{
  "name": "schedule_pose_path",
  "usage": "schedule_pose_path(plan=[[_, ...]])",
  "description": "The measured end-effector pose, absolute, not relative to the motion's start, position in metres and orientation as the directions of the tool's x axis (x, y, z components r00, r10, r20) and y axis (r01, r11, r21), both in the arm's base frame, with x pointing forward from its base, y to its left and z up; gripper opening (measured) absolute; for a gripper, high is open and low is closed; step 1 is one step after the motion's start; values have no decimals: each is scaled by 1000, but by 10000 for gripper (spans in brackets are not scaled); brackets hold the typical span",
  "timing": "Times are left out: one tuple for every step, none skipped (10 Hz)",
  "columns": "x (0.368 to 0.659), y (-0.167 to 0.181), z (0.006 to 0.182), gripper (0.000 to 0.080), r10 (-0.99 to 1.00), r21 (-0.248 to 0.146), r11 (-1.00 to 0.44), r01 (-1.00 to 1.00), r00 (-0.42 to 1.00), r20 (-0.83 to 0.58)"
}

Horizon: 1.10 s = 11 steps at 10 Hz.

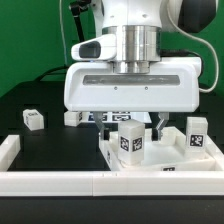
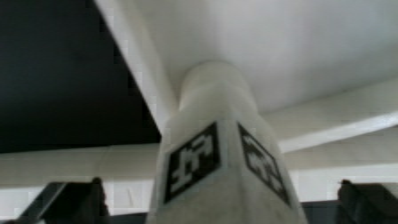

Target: Assemble square table

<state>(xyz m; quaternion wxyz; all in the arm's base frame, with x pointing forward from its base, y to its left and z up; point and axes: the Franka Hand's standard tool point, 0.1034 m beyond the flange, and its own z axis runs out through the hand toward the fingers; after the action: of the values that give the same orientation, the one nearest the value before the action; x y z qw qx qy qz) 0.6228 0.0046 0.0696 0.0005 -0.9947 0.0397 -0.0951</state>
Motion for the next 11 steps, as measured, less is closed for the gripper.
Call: schedule_pose_path(plan=[[623,5,69,528,-102,-13,-995,-101,977,189],[623,4,69,394,-103,-12,-995,-102,977,188],[623,4,69,398,-138,-19,-990,-137,972,188],[623,3,69,398,-234,-38,-972,-231,954,185],[623,2,69,398,-305,-51,-952,-301,935,182],[623,2,69,398,-369,-62,-930,-363,912,178],[622,1,69,398,-460,-77,-888,-454,872,167],[622,0,69,398,-588,-86,-808,-582,797,139],[621,-1,69,398,-747,-98,-665,-740,659,94],[619,2,70,399,-871,-92,-492,-866,490,46],[618,7,69,399,-951,-104,-307,-946,309,-10]])
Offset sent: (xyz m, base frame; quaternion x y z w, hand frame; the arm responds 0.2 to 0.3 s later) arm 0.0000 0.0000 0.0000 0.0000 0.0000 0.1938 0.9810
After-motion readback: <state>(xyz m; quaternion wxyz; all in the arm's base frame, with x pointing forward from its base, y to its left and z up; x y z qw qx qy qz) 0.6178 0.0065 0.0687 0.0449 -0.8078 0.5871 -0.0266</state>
